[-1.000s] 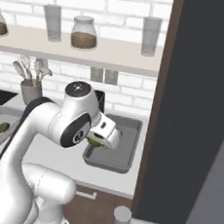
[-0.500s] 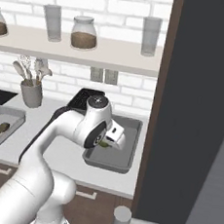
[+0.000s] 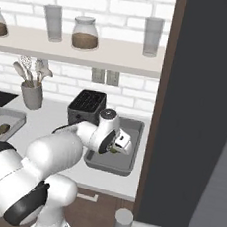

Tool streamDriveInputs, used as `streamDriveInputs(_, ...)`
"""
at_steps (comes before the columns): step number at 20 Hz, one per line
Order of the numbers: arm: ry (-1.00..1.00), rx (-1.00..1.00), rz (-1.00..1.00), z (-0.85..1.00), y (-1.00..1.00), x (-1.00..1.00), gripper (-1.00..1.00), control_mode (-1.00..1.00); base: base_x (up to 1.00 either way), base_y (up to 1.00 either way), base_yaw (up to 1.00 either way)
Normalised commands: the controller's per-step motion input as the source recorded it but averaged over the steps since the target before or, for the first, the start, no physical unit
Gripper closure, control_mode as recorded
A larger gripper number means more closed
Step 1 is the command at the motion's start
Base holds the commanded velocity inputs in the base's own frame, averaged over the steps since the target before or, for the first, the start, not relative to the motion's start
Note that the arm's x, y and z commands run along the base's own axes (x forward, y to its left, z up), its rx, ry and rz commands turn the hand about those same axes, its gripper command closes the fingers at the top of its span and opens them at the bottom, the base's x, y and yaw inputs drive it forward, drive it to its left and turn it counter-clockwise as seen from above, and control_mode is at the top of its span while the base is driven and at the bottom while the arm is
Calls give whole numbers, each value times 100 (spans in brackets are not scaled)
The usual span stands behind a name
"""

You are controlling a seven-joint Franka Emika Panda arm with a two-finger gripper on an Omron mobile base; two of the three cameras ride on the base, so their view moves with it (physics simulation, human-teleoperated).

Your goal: Place one lime and one fish in each tupperware on the nearby counter, to pack two identical lunches.

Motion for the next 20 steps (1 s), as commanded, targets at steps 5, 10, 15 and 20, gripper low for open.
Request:
streamDriveInputs(5, 4, 0, 0, -17, -30, 49, -100, -100, 0, 0, 0)
streamDriveInputs(10, 1, 0, 0, 22, 0, 2, -100, -100, 0, 0, 0)
streamDriveInputs(15, 0, 0, -1, 55, 3, 0, -100, -100, 0, 0, 0)
streamDriveInputs(20, -8, -3, 1, 82, 28, -42, -100, -100, 0, 0, 0)
